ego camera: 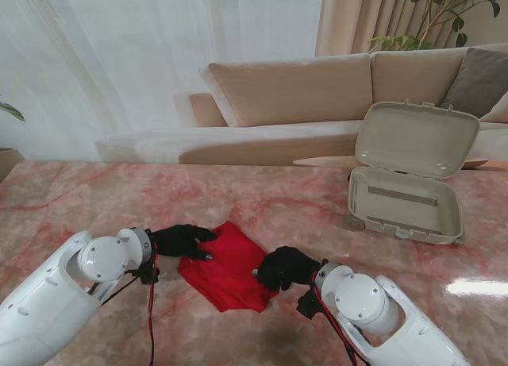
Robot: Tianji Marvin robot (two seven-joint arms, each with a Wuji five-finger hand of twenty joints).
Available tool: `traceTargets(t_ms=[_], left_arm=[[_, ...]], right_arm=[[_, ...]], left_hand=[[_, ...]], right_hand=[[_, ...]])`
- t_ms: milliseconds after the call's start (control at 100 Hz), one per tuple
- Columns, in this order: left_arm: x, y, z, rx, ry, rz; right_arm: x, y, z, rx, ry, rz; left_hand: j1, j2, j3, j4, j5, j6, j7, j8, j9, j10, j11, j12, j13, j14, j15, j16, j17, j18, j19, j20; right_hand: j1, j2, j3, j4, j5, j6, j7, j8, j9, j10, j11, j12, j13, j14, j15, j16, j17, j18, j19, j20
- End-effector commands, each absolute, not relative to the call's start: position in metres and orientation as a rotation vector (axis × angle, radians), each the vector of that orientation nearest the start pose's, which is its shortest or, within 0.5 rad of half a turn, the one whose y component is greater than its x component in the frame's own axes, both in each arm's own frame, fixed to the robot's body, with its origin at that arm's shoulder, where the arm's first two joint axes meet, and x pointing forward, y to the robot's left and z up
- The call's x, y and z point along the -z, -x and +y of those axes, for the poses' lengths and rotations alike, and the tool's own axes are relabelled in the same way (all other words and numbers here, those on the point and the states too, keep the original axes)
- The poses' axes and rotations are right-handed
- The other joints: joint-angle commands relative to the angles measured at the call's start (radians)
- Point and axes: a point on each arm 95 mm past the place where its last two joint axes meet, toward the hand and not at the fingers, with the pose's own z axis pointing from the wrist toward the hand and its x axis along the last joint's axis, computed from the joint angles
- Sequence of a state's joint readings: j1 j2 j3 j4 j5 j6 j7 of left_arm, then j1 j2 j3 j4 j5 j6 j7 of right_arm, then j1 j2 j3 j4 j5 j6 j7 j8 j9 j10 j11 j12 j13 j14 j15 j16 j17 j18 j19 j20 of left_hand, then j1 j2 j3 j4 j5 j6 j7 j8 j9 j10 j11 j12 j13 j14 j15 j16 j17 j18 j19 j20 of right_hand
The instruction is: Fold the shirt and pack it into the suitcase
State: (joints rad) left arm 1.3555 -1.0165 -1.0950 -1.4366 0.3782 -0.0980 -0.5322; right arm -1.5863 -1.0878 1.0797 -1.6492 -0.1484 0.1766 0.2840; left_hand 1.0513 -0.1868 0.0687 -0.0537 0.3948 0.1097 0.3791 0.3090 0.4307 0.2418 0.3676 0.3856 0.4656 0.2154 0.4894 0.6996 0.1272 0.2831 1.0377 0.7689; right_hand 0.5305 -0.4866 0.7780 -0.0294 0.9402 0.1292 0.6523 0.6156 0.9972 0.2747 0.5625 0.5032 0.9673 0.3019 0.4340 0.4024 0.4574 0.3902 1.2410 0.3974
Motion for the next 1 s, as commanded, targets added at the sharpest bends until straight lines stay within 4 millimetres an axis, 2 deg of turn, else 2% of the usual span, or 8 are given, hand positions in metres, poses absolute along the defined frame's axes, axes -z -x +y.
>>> traceTargets(t_ms=[0, 250, 800, 990], left_arm=[[0.374, -0.404, 0.003, 1.454, 1.935, 1.959], [0.37, -0.374, -0.004, 1.455, 1.981, 1.919], [0.352, -0.327, -0.009, 1.403, 2.041, 1.881], [0.34, -0.314, -0.008, 1.401, 2.025, 1.867]], right_arm=[[0.372, -0.359, 0.054, 1.573, 2.227, -1.401], [0.37, -0.369, 0.045, 1.557, 2.261, -1.424], [0.354, -0.369, 0.038, 1.636, 2.25, -1.47], [0.348, -0.367, 0.037, 1.674, 2.247, -1.488]], left_hand=[[0.036, 0.045, -0.038, 0.015, 0.04, 0.009, -0.013, 0.012, 0.029, 0.008, -0.013, -0.007, -0.002, 0.099, -0.012, -0.022, -0.01, 0.011, 0.007, 0.004], [0.04, 0.066, -0.072, 0.017, 0.047, 0.019, -0.035, 0.011, 0.029, 0.02, -0.021, -0.006, -0.008, 0.109, -0.011, -0.02, -0.016, 0.011, 0.001, 0.001], [0.018, 0.103, -0.094, 0.015, 0.067, 0.039, -0.083, 0.012, 0.033, 0.041, -0.04, -0.006, -0.022, 0.123, -0.021, -0.022, -0.029, 0.016, -0.013, -0.005], [0.009, 0.113, -0.097, 0.014, 0.082, 0.045, -0.098, 0.014, 0.041, 0.043, -0.045, -0.004, -0.02, 0.126, -0.023, -0.023, -0.029, 0.017, -0.014, -0.005]], right_hand=[[-0.028, -0.004, -0.021, 0.007, 0.01, -0.008, -0.012, 0.013, -0.008, -0.007, -0.006, 0.007, -0.048, -0.006, -0.046, -0.021, -0.015, -0.016, -0.007, -0.015], [-0.026, -0.014, -0.015, 0.004, 0.009, -0.014, -0.005, 0.012, -0.01, -0.014, -0.005, 0.01, -0.051, -0.016, -0.048, -0.017, -0.023, -0.023, -0.014, -0.009], [-0.036, -0.025, 0.004, -0.005, 0.01, -0.021, 0.003, 0.0, -0.001, -0.021, -0.014, 0.01, -0.05, -0.031, -0.048, -0.014, -0.017, -0.045, -0.013, 0.005], [-0.035, -0.015, -0.004, -0.004, 0.004, -0.019, 0.0, -0.002, -0.008, -0.02, -0.018, 0.01, -0.056, -0.031, -0.052, -0.015, -0.022, -0.045, -0.017, 0.006]])
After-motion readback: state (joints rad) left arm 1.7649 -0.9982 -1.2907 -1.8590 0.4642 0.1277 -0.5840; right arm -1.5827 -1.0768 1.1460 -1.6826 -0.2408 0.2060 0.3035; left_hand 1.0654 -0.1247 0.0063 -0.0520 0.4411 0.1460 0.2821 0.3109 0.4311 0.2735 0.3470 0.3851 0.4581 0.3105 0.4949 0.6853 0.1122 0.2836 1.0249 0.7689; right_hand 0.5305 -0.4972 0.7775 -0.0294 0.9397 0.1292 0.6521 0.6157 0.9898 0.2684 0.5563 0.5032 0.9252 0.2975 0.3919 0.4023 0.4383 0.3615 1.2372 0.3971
